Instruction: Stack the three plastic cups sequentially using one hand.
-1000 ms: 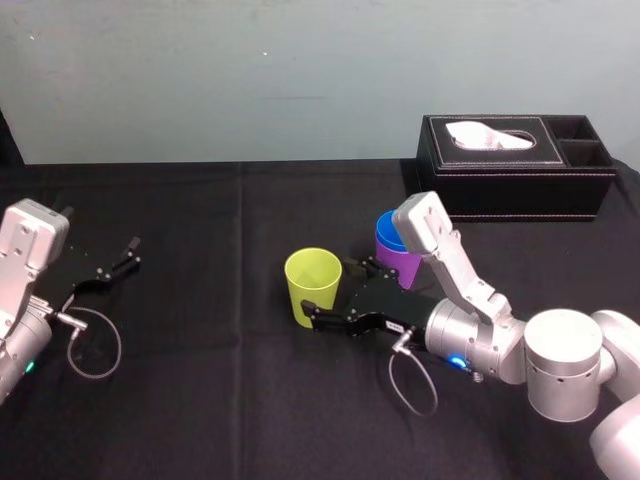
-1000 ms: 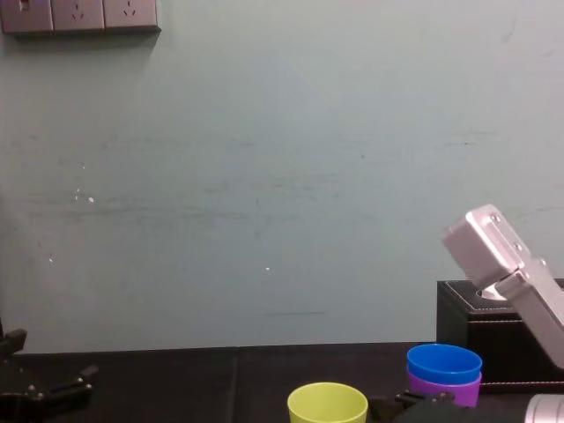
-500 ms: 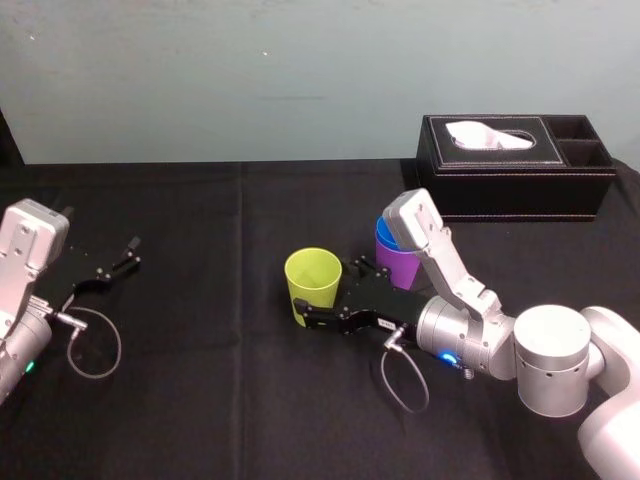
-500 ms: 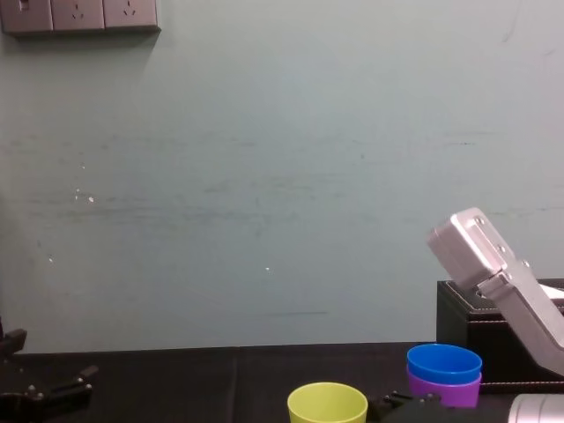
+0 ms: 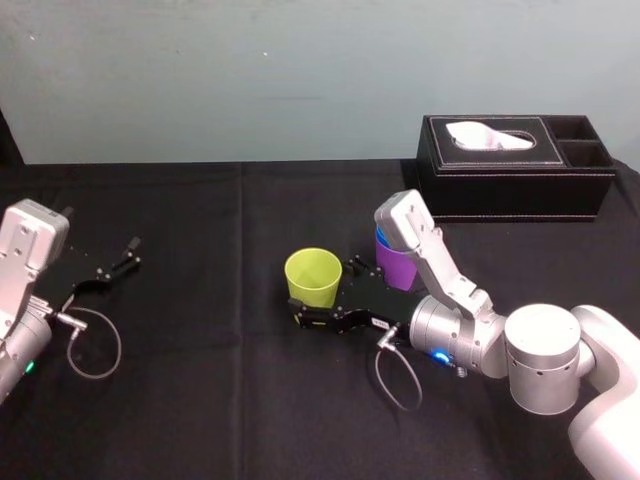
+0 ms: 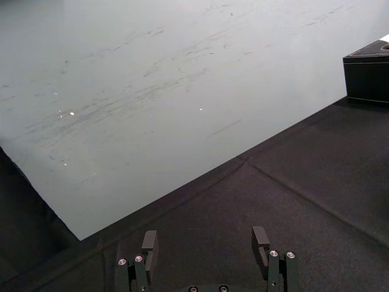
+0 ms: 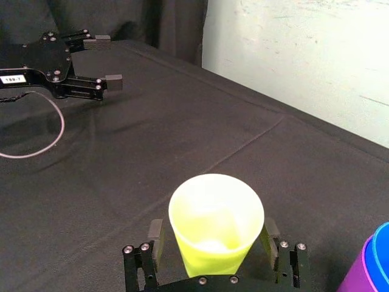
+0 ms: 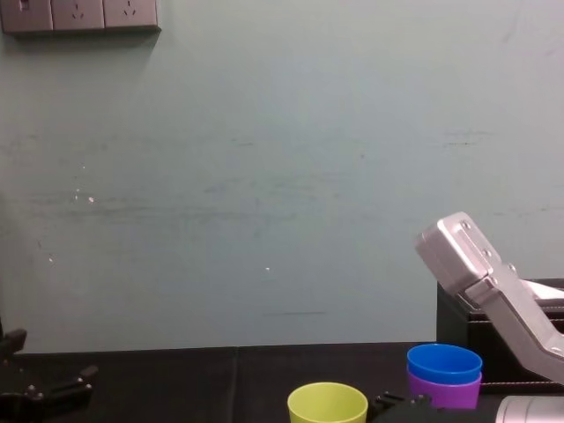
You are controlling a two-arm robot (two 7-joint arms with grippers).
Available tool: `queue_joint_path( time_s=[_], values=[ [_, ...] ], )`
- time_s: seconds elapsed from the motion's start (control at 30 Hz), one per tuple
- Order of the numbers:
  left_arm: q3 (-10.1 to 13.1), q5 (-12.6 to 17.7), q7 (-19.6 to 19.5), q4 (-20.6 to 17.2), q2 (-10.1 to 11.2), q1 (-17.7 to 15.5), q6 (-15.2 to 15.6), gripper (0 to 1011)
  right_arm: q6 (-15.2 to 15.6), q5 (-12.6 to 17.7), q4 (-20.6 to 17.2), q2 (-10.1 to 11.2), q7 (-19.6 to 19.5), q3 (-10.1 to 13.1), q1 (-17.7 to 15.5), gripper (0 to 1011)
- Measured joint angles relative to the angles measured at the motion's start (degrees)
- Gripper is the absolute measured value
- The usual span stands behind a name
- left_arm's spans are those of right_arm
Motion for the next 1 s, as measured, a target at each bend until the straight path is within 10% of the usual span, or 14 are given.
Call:
queue_joint_path(
  time_s=[1.0],
  values=[
    [0.00, 0.00, 0.00, 0.00, 0.00, 0.00, 0.00, 1010, 0.13, 0.24, -0.27, 0.16, -0.02, 0.15, -0.17, 724]
  ],
)
